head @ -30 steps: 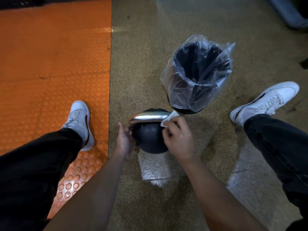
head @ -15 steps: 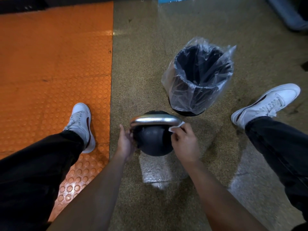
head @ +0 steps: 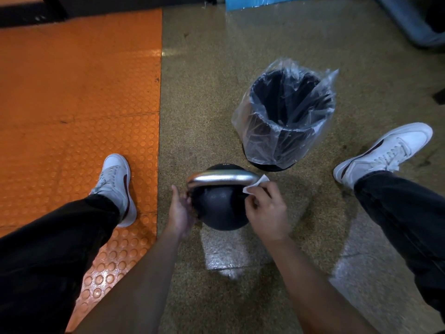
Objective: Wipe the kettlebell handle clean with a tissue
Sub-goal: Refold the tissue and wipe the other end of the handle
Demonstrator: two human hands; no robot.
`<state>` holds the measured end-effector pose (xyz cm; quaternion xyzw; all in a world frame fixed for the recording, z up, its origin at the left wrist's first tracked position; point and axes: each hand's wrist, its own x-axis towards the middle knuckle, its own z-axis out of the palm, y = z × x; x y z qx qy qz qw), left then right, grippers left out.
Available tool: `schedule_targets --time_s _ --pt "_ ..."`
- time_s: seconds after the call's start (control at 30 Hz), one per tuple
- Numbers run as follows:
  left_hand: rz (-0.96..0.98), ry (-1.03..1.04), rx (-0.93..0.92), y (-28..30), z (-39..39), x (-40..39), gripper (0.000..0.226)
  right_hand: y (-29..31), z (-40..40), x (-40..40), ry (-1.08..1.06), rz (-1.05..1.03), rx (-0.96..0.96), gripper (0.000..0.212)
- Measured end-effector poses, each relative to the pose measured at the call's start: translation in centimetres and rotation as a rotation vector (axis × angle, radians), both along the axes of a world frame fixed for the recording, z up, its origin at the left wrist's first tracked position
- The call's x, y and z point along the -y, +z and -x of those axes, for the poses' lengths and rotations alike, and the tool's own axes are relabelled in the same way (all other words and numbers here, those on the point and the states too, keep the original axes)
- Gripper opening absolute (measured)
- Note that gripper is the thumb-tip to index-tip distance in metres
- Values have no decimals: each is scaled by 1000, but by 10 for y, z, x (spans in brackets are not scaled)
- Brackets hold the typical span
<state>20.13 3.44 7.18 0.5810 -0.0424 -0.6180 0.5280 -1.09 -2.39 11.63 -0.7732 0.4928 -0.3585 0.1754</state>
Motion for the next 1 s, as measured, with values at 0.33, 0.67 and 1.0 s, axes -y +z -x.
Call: schedule_targets --time_s 0.33,0.67,1.0 --pt "-4 -6 -13 -2 -1 -1 81 -4 -1 -1 -5 -31 23 20" --pt "0 5 -20 -2 -1 -1 75 -9 1 -2 -13 7 17 21" --pt "-14 -18 -7 -7 -4 -1 87 -10 -4 -1 -14 28 22 21"
